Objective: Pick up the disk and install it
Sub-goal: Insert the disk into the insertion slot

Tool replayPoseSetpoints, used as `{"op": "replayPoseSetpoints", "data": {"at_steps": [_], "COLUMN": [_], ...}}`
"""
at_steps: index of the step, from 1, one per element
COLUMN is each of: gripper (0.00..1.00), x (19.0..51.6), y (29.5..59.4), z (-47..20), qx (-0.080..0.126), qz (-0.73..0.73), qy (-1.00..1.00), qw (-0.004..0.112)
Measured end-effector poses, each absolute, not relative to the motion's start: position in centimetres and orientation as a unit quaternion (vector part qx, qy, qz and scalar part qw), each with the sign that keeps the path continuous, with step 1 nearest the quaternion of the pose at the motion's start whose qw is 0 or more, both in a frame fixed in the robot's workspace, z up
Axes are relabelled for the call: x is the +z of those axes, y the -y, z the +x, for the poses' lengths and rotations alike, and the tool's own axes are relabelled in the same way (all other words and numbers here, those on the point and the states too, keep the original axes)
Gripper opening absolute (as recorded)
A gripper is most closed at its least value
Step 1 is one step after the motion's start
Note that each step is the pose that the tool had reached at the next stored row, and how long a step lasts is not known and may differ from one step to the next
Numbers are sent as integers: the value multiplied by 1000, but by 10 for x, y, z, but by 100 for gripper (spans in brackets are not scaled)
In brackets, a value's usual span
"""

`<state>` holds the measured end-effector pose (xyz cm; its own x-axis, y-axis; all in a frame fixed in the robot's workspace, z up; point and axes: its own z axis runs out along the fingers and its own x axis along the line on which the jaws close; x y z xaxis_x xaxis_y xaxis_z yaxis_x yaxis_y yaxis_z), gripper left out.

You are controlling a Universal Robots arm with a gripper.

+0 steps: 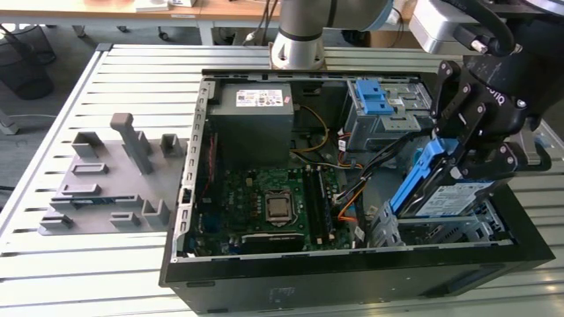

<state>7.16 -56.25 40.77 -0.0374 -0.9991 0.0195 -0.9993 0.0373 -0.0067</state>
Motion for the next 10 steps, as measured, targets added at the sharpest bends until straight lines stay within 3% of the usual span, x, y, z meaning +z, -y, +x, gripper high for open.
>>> {"op": "replayPoseSetpoints", "data": {"at_steps": [10], "gripper": [36], "x": [401], "y": [562], "z": [72], "qx": [10], "qz": [694], "qy": [720], "qw": [6]}}
